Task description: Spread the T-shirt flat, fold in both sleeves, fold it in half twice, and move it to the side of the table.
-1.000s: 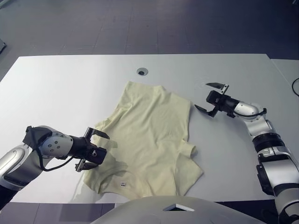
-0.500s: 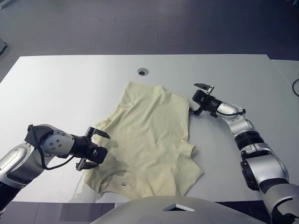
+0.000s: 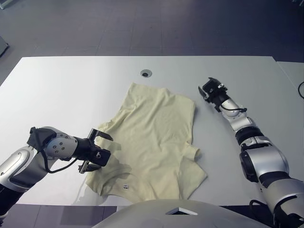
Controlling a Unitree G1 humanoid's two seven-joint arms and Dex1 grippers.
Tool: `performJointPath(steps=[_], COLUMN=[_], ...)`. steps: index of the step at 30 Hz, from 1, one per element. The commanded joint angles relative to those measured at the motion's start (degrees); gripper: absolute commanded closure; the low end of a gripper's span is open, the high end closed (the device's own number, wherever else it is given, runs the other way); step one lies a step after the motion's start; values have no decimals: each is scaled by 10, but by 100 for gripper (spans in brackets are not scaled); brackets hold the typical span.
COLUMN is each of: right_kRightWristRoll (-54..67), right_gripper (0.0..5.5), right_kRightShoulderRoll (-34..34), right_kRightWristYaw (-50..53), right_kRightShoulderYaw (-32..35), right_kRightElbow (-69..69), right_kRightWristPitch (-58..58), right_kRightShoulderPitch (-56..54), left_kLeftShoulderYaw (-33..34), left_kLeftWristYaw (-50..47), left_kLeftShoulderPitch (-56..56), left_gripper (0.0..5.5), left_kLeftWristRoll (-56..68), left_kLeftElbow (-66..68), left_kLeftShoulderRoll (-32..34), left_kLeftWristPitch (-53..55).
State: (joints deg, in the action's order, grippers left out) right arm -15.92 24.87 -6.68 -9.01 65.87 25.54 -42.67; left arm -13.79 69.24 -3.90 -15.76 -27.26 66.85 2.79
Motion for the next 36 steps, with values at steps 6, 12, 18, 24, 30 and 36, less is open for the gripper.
performJointPath(steps=[6, 12, 18, 24, 30, 36], right_kRightWristRoll=[30, 55, 35, -7, -17, 11], right_gripper=[109, 14, 12, 12, 12, 12], right_kRightShoulderRoll=[1, -1, -2, 8, 21, 3], right_kRightWristYaw=[-103, -171, -173, -135, -74, -99], right_kRightShoulderYaw=[6, 1, -12, -28, -15, -3], right_kRightElbow=[-62, -178, -194, -143, -91, -83], right_kRightWristPitch=[10, -28, -60, -115, -136, -84], right_kRightShoulderPitch=[28, 85, 113, 97, 34, -8], left_kLeftShoulderYaw=[-52, -49, -49, -53, -43, -31], left_kLeftWristYaw=[-15, -16, -16, -13, -22, -101], left_kLeftShoulderPitch=[-45, -50, -49, -38, -26, 40], left_gripper=[10, 10, 10, 10, 10, 10], left_kLeftWristRoll=[-27, -26, -28, -30, 9, 69], left_kLeftElbow=[17, 12, 13, 17, -13, -66], left_kLeftShoulderRoll=[-45, -43, -41, -44, -90, -231], left_kLeftWristPitch=[20, 23, 20, 16, 68, 235])
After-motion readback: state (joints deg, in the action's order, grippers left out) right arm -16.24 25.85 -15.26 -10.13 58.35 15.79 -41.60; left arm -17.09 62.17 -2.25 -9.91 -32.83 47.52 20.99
